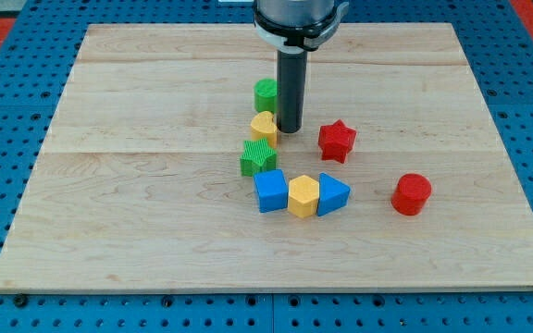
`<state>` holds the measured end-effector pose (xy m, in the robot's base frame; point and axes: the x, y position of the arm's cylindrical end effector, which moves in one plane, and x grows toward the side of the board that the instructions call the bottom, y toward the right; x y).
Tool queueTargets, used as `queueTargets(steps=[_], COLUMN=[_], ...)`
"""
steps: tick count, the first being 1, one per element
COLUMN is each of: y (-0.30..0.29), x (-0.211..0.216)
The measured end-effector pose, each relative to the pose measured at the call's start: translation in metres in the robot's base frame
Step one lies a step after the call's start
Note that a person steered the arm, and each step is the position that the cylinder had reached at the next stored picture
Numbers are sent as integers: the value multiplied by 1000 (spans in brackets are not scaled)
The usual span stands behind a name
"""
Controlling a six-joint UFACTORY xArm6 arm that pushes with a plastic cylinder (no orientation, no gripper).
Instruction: Push the green circle down a bit
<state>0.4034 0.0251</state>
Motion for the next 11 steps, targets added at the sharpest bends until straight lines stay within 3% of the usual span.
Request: queueTargets(steps=[2, 3, 8, 9, 10, 11], y=[0, 33, 60, 73, 73, 18], x=[-24, -43, -51, -80, -100, -86])
